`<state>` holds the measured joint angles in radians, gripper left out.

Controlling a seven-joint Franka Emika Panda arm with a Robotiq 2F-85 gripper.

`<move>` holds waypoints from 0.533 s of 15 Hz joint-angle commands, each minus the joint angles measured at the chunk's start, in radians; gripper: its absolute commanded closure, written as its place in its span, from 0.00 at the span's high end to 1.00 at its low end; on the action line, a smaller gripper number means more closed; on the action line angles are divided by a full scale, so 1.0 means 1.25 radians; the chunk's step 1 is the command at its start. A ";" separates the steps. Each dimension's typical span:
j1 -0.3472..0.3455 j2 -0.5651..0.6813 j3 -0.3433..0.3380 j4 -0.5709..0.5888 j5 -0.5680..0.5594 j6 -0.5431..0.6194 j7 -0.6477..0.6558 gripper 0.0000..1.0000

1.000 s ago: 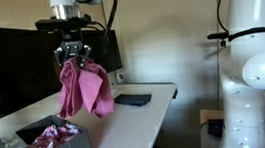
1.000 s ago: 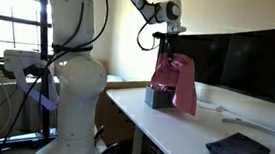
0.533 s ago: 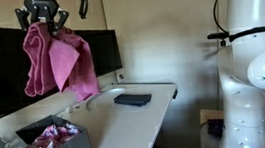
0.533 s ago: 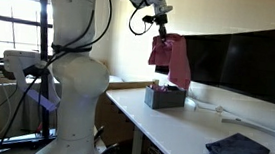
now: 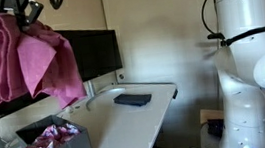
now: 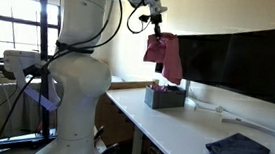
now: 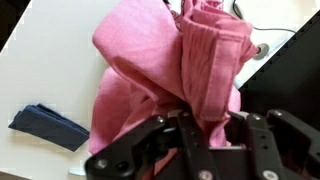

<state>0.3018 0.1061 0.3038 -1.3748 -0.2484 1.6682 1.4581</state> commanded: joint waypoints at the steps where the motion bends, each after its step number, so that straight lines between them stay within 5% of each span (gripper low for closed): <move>1: 0.041 0.077 -0.005 0.093 -0.005 -0.044 -0.014 0.04; 8: 0.065 0.183 -0.009 0.159 0.032 -0.046 -0.048 0.04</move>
<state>0.3974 0.2848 0.2913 -1.2314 -0.2416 1.6344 1.4474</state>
